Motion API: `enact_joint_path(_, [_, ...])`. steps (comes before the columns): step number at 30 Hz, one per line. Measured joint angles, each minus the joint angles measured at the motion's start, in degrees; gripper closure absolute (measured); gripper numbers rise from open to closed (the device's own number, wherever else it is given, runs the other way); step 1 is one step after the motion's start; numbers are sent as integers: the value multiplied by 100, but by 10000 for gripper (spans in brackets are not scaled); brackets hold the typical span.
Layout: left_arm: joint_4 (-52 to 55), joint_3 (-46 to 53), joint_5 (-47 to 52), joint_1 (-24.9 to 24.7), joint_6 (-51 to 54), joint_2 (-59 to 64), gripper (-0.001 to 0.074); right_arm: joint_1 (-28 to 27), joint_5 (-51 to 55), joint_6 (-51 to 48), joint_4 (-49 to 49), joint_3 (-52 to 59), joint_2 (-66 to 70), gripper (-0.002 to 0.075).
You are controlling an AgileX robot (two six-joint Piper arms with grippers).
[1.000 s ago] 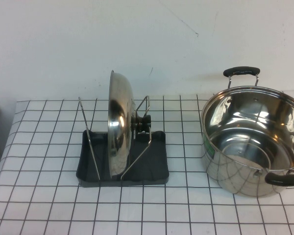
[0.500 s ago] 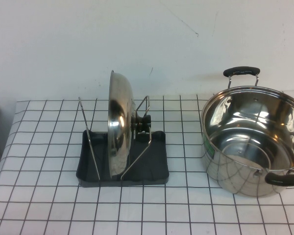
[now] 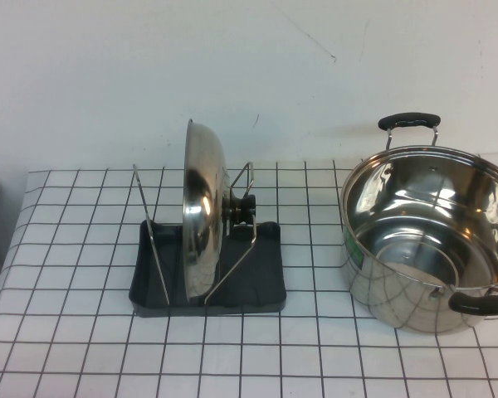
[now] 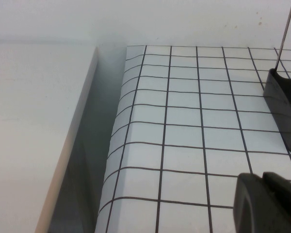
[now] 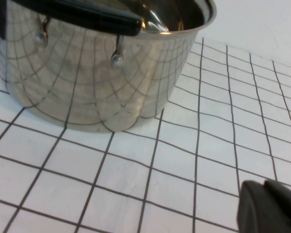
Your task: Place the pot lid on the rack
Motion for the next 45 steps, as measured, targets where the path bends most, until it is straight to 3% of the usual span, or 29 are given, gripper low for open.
enact_joint_path(45, [0, 0, 0, 0, 0, 0, 738, 0, 0, 0, 0, 0, 0, 729])
